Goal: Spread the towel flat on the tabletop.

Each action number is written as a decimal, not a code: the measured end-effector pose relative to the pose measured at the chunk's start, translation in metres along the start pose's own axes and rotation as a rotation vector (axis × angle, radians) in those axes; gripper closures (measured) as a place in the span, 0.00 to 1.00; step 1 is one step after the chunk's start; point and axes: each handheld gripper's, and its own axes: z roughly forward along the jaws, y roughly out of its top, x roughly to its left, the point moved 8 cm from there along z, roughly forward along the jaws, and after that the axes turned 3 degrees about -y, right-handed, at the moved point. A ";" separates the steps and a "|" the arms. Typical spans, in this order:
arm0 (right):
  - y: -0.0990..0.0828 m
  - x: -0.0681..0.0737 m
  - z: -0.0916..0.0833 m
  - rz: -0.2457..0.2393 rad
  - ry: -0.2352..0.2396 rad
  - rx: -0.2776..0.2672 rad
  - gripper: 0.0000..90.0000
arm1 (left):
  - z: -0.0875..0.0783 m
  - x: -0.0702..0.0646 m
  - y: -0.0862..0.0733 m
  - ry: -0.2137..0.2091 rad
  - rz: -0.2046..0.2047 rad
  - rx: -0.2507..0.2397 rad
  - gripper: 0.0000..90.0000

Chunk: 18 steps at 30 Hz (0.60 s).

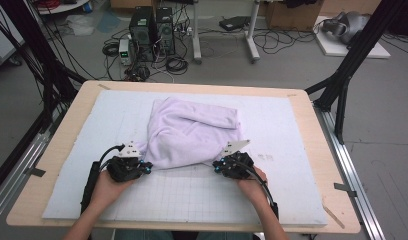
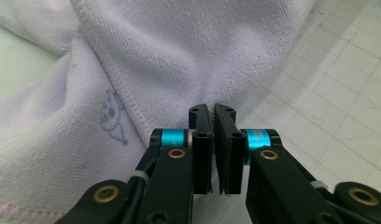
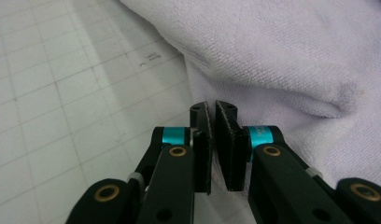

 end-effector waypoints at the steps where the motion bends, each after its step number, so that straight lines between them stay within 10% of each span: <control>1: 0.000 0.000 -0.001 -0.002 0.007 -0.005 0.95 | 0.000 -0.001 0.000 0.003 0.004 0.002 0.95; 18: -0.001 -0.004 -0.050 -0.026 -0.004 -0.084 0.96 | -0.038 -0.022 0.037 -0.015 0.073 -0.091 0.97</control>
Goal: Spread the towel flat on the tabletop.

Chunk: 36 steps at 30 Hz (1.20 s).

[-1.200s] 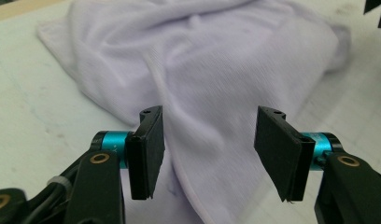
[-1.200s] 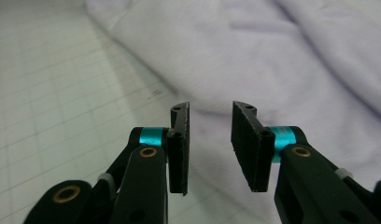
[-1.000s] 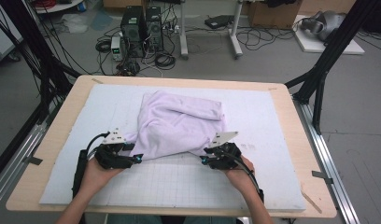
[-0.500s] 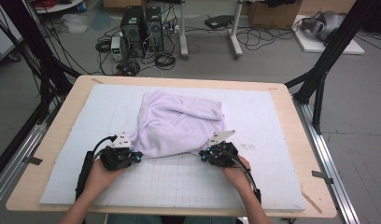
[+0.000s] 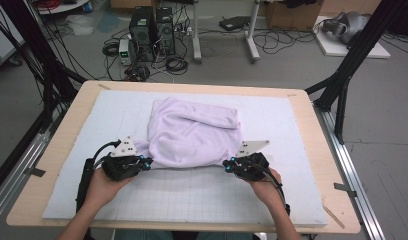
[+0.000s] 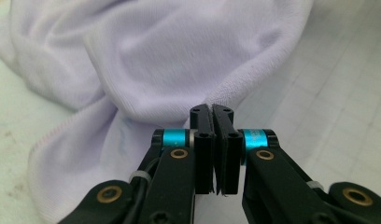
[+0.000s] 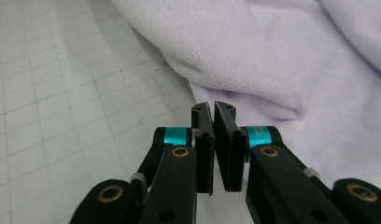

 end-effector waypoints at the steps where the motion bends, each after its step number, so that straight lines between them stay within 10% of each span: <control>1: 0.000 -0.001 -0.004 0.000 -0.003 -0.003 0.96 | -0.005 -0.004 0.006 -0.005 0.010 -0.013 0.97; 12: 0.004 -0.022 -0.066 0.007 -0.057 -0.043 0.96 | -0.028 -0.020 0.046 -0.027 0.048 -0.105 0.97; 25: -0.022 -0.081 -0.005 0.167 -0.078 0.120 0.96 | 0.053 0.079 0.008 0.100 -0.175 0.083 0.97; 36: -0.001 -0.058 -0.023 0.109 -0.089 0.030 0.75 | 0.020 0.061 0.022 0.074 -0.154 -0.010 0.67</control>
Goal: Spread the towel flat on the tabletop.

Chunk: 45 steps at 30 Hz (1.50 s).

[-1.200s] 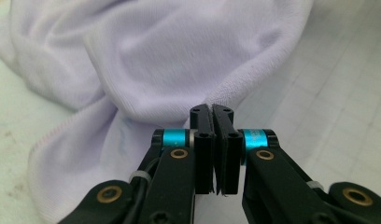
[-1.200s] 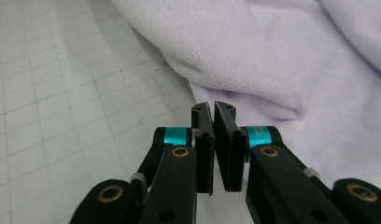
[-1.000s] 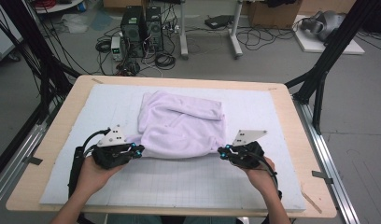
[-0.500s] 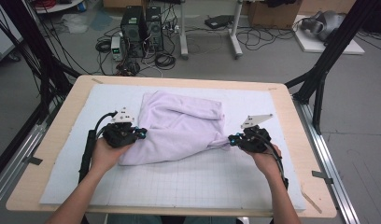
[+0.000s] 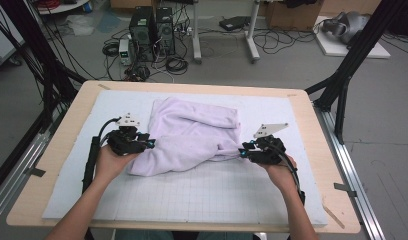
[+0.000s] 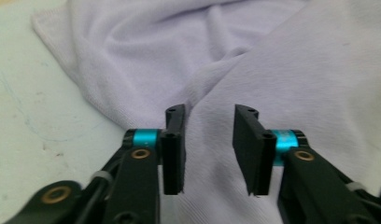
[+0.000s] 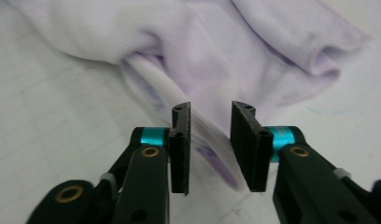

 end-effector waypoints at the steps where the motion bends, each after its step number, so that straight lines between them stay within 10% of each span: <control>1: 0.003 0.007 -0.003 -0.024 0.005 -0.017 0.74 | -0.006 -0.004 -0.001 -0.005 0.010 -0.004 0.64; 5: 0.017 0.036 -0.009 -0.077 0.030 -0.096 0.72 | -0.017 -0.014 -0.016 -0.010 0.058 0.008 0.58; 10: 0.020 0.063 0.025 -0.153 0.064 -0.055 0.63 | -0.009 -0.013 -0.039 -0.019 0.055 0.052 0.58; 15: 0.024 0.068 0.066 -0.103 0.063 -0.020 0.59 | 0.013 -0.004 -0.054 -0.007 0.034 0.125 0.61; 22: 0.036 0.070 0.084 -0.099 0.051 -0.042 0.90 | 0.015 -0.008 -0.051 0.026 0.097 0.111 0.95; 31: 0.040 0.077 0.035 -0.146 0.114 -0.096 0.92 | -0.022 -0.024 -0.035 0.009 0.094 -0.012 0.97; 45: 0.066 0.079 -0.068 -0.237 0.064 -0.168 0.92 | -0.068 -0.087 0.023 -0.067 0.235 -0.157 0.97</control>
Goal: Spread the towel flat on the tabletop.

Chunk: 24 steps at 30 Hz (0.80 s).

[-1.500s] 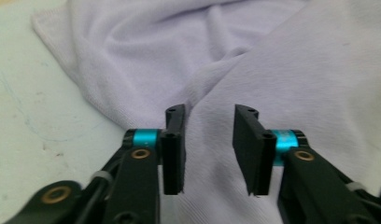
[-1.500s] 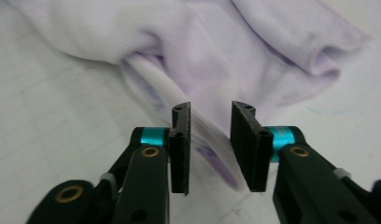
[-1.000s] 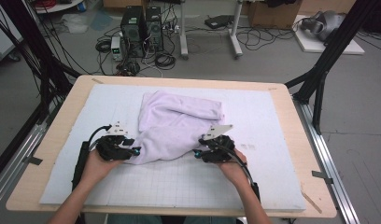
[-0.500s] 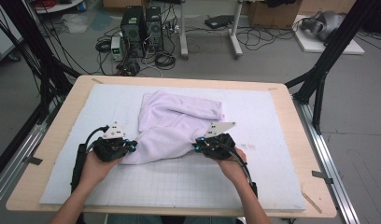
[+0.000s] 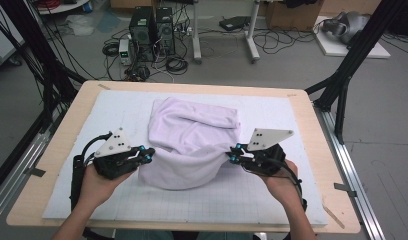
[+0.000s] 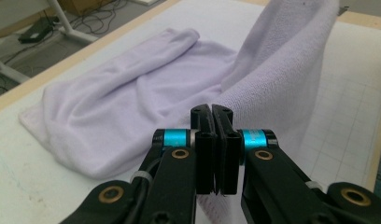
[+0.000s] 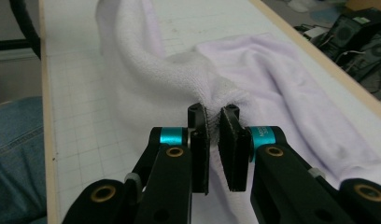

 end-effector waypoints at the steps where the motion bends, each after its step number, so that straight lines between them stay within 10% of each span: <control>1: 0.001 -0.004 -0.001 0.006 -0.004 0.006 0.92 | 0.003 0.003 -0.001 0.010 -0.001 0.007 0.97; 16: -0.057 -0.068 0.129 0.228 0.029 0.237 0.92 | 0.089 0.091 -0.073 0.117 -0.201 0.253 0.97; 24: -0.052 -0.069 0.123 0.243 0.012 0.178 0.74 | 0.078 0.088 -0.067 0.079 -0.233 0.207 0.77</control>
